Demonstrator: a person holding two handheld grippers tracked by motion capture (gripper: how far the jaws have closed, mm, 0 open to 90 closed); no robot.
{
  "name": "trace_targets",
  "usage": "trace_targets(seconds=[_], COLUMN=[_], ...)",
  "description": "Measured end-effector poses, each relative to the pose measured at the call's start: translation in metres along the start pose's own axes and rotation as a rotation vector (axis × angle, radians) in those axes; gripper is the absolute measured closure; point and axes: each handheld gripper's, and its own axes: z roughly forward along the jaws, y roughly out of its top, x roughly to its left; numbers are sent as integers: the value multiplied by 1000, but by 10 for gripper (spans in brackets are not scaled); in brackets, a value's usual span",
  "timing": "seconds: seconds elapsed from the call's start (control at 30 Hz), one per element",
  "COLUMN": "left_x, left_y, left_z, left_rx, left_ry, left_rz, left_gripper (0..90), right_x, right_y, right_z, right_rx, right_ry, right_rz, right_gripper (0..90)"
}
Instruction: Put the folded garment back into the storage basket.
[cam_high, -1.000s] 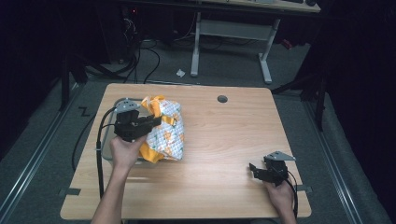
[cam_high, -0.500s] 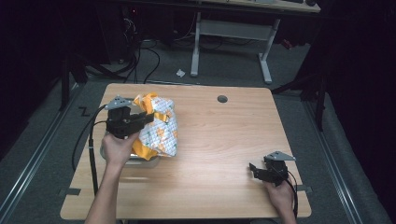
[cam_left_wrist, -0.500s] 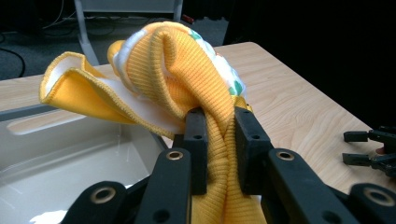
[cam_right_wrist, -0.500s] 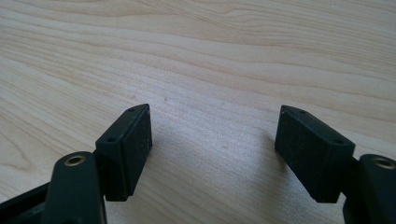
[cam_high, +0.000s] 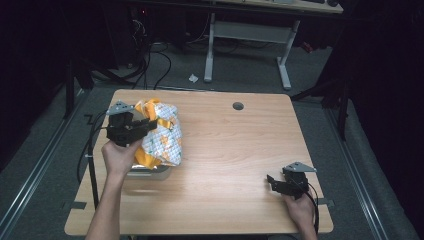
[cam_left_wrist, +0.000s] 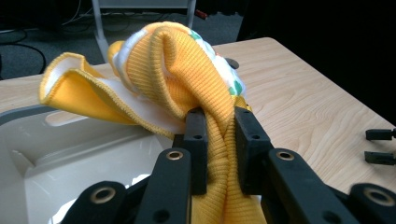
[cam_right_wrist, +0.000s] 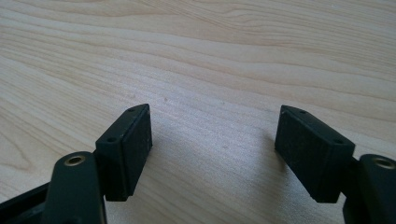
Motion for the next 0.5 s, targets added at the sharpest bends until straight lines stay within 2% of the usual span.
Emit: trace_targets(seconds=[0.17,0.23,0.5], left_x=[6,9,18], left_y=[0,-1,-4], left_z=[-1,0,5], left_rx=[5,15,51], left_ry=[10,34,70], left_rz=[-7,0,3], left_gripper=[773,773,773], right_x=[0,0,0], right_y=[0,0,0], right_z=[0,0,0], right_rx=[0,0,0], right_ry=[0,0,0], right_rz=[0,0,0], right_gripper=[275,276,275])
